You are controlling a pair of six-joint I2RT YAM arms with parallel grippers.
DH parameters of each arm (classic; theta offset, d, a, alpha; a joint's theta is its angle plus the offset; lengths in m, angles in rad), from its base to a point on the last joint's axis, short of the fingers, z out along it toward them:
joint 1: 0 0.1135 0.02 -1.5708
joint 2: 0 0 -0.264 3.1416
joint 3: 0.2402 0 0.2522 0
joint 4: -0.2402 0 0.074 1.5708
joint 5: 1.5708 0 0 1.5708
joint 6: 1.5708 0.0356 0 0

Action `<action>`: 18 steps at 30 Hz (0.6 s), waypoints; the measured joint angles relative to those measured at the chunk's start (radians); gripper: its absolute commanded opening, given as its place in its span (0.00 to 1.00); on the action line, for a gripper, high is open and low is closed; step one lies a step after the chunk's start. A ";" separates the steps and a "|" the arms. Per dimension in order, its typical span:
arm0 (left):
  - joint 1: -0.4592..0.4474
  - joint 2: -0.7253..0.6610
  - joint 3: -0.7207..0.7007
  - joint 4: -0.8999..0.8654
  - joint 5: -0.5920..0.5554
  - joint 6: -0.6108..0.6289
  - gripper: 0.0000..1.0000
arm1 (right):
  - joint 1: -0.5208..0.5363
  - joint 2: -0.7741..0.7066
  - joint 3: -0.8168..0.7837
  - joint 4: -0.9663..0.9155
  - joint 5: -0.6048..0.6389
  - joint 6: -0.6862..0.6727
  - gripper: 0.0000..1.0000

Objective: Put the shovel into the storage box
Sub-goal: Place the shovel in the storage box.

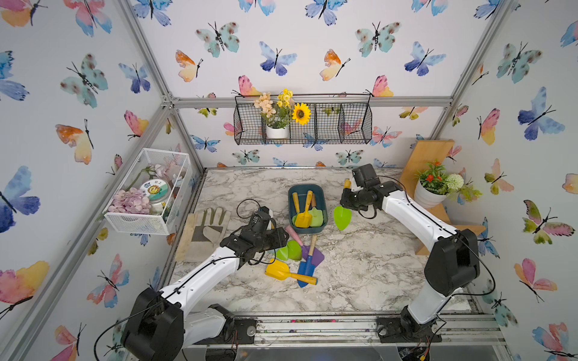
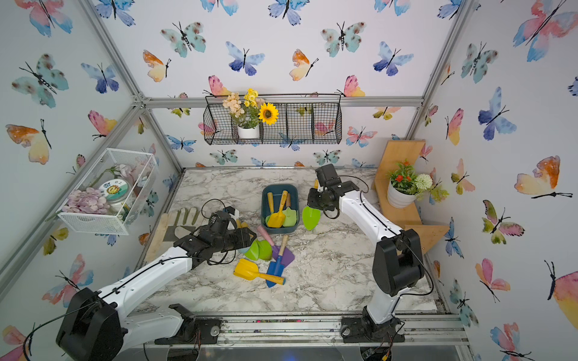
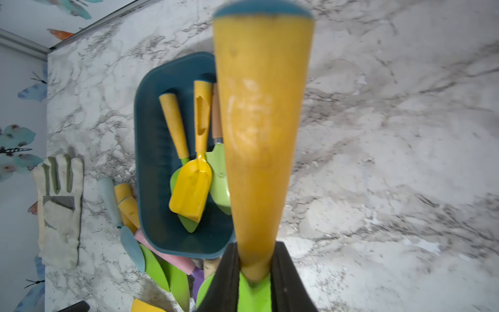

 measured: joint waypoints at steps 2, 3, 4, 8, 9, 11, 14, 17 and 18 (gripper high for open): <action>0.016 -0.019 -0.009 0.001 0.015 -0.008 0.60 | 0.036 0.058 0.079 -0.014 -0.001 -0.003 0.12; 0.025 -0.029 -0.014 0.004 0.023 -0.010 0.60 | 0.050 0.084 0.113 -0.021 -0.001 -0.005 0.11; 0.035 -0.039 -0.020 0.007 0.030 -0.013 0.60 | 0.065 0.113 0.151 -0.026 -0.001 -0.007 0.11; 0.074 -0.064 -0.038 0.015 0.056 -0.023 0.60 | 0.108 0.235 0.299 -0.047 -0.002 -0.015 0.11; 0.079 -0.066 -0.040 0.014 0.058 -0.024 0.60 | 0.115 0.262 0.331 -0.055 -0.003 -0.016 0.11; 0.084 -0.072 -0.041 0.014 0.065 -0.026 0.60 | 0.127 0.319 0.397 -0.066 -0.002 -0.018 0.12; 0.085 -0.083 -0.042 0.014 0.076 -0.027 0.60 | 0.139 0.402 0.495 -0.087 -0.009 -0.018 0.12; 0.085 -0.101 -0.050 0.013 0.080 -0.030 0.60 | 0.153 0.481 0.590 -0.100 -0.010 -0.019 0.12; 0.086 -0.108 -0.055 0.012 0.080 -0.030 0.60 | 0.154 0.502 0.613 -0.104 -0.010 -0.021 0.12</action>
